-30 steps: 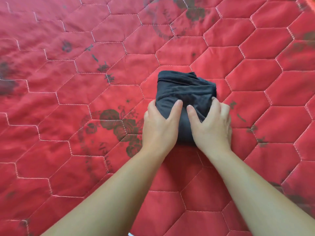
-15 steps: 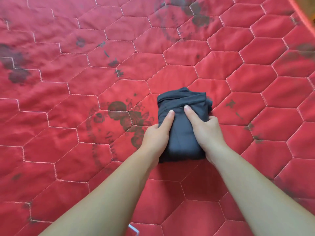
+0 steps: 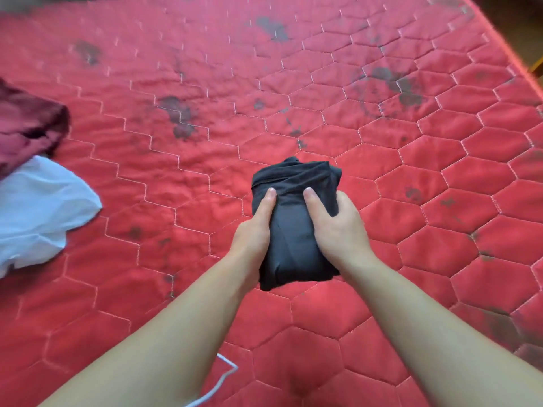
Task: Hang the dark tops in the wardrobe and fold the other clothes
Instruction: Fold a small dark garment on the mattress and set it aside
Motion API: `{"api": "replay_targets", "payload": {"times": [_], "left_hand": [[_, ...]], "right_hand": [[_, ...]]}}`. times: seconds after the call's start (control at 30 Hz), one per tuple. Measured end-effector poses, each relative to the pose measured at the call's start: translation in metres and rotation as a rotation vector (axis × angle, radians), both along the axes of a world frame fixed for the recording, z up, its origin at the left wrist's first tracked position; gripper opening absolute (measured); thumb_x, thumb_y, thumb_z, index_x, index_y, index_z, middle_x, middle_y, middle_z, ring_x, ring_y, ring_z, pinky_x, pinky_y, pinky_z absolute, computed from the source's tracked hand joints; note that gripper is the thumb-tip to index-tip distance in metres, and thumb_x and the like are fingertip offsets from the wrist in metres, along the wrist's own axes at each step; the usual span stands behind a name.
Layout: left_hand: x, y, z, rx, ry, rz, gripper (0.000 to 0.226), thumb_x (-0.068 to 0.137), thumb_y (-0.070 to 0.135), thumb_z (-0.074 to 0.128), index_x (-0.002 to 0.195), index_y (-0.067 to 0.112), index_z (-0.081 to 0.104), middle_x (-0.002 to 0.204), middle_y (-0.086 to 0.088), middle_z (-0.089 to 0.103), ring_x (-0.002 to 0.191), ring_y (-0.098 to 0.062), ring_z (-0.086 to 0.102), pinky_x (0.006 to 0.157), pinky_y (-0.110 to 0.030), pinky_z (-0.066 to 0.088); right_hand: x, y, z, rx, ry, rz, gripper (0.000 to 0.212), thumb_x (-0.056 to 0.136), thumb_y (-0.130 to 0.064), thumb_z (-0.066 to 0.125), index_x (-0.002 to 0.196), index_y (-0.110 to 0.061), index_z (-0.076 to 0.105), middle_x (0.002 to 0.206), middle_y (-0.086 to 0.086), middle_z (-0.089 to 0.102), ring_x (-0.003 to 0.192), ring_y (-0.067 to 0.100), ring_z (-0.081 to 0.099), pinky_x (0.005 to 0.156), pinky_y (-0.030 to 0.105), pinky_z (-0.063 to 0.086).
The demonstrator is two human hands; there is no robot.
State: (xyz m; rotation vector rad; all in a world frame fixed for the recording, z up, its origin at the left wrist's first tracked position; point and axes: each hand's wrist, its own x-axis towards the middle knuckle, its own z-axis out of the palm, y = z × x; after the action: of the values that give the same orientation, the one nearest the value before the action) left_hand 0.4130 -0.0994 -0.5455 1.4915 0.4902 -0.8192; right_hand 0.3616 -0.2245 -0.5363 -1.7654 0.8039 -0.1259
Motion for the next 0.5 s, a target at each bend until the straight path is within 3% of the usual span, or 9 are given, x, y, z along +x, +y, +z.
{"api": "replay_targets", "payload": {"times": [0.13,0.33,0.5], "left_hand": [[-0.001,0.047,0.088,0.093,-0.182,0.039,0.059,0.072,0.073,0.064,0.083,0.016,0.071,0.075,0.005,0.076,0.069,-0.016,0.073,0.065,-0.029,0.057],[-0.013,0.086,0.275,0.08,-0.413,0.05,0.049,0.083,0.064,0.061,0.074,0.016,0.068,0.056,0.012,0.069,0.048,-0.002,0.065,0.04,-0.013,0.043],[-0.033,0.097,0.426,0.038,-0.556,0.059,0.053,0.08,0.068,0.061,0.088,0.017,0.071,0.089,-0.004,0.074,0.083,-0.023,0.071,0.078,-0.037,0.058]], "right_hand": [[0.004,0.039,0.085,-0.02,-0.091,0.057,0.038,0.088,-0.059,0.053,0.088,-0.023,0.061,0.084,-0.012,0.066,0.083,0.007,0.063,0.074,0.031,0.046],[-0.007,0.076,0.267,0.066,-0.198,0.096,0.04,0.09,-0.057,0.052,0.099,-0.02,0.065,0.093,-0.005,0.071,0.092,0.016,0.067,0.088,0.039,0.053],[-0.025,0.084,0.418,0.082,-0.328,0.161,0.04,0.091,-0.056,0.051,0.102,-0.022,0.067,0.098,-0.001,0.072,0.094,0.021,0.068,0.087,0.044,0.055]]}}
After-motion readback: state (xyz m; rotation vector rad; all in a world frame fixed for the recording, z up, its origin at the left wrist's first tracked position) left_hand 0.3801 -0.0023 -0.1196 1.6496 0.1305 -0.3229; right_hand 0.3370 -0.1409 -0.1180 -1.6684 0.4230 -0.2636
